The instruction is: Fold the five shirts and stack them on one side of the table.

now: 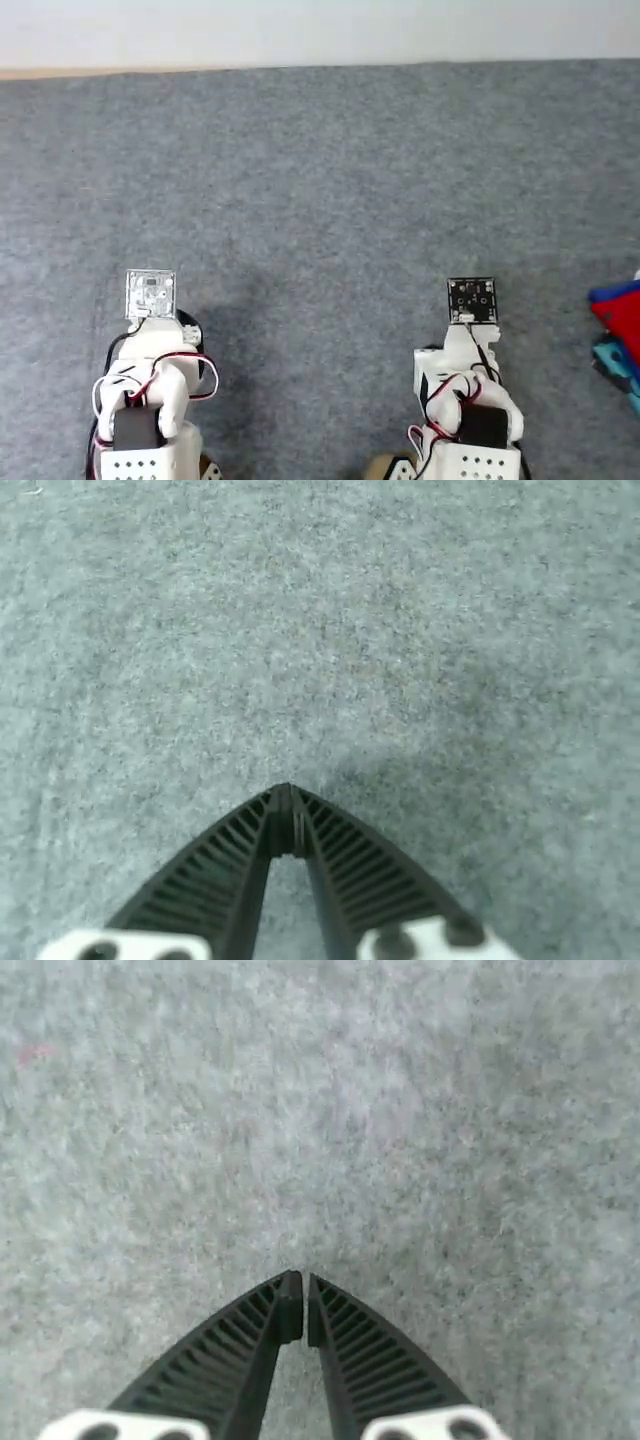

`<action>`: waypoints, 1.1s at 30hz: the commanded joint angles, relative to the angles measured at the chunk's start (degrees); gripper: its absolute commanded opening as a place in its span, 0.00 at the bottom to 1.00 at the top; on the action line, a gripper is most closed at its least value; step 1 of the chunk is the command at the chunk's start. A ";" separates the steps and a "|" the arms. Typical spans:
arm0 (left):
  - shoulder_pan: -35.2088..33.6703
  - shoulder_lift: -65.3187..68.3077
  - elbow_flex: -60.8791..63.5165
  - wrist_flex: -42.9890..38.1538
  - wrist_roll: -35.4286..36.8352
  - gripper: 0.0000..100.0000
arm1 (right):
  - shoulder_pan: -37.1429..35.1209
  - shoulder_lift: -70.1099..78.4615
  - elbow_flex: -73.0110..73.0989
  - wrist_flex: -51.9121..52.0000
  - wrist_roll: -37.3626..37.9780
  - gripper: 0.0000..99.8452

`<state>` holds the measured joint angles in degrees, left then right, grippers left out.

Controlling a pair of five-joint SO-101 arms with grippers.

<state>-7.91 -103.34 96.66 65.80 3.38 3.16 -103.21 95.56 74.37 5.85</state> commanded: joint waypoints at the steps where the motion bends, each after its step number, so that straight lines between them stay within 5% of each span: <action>1: 0.35 -0.44 -0.22 0.44 0.79 0.00 | -0.04 -0.66 0.88 0.66 0.35 0.01; 9: 0.35 -0.70 -0.22 6.15 0.79 0.00 | -0.04 -0.66 0.88 0.66 0.35 0.01; 33: 0.09 -0.70 -0.22 6.15 0.79 0.00 | -0.04 -0.66 0.88 0.66 0.35 0.01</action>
<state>-7.91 -103.34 96.66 71.52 3.82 3.16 -103.21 95.56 74.64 5.85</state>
